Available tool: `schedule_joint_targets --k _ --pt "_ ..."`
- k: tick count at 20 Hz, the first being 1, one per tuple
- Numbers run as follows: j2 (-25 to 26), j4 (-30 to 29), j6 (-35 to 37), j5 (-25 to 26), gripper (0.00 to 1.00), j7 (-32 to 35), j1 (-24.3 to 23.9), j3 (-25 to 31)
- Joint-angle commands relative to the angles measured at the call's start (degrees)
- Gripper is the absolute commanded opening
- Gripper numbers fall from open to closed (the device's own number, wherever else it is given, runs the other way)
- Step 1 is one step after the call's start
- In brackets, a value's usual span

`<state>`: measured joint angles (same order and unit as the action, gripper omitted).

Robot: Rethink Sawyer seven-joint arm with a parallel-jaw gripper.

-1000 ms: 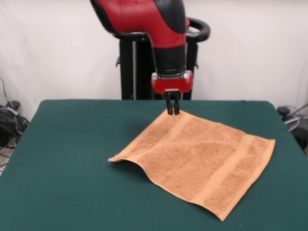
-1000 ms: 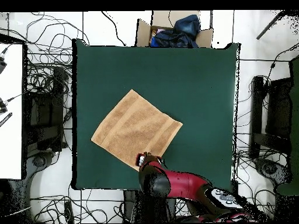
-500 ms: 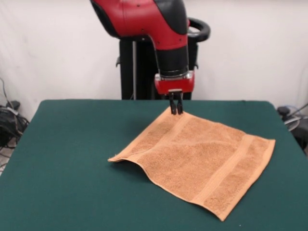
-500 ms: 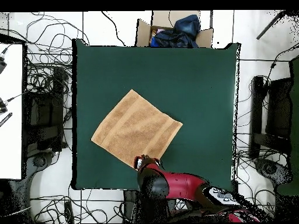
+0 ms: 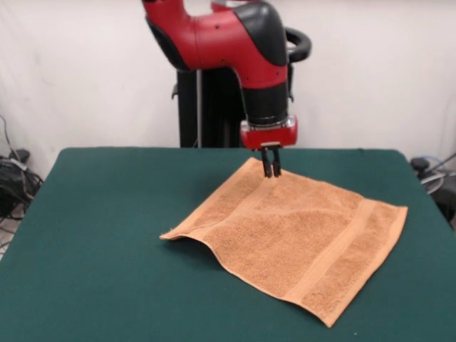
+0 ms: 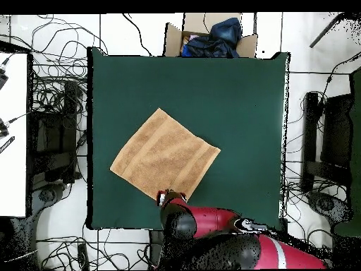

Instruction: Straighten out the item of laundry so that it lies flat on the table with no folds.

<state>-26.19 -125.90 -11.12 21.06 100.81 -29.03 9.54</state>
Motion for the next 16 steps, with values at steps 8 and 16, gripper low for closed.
schedule_joint_targets --k 8,16 --pt "10.57 12.70 -5.93 3.25 0.00 4.72 3.73 -5.04" --pt "11.33 14.52 0.42 2.41 0.00 2.47 8.05 -11.37"
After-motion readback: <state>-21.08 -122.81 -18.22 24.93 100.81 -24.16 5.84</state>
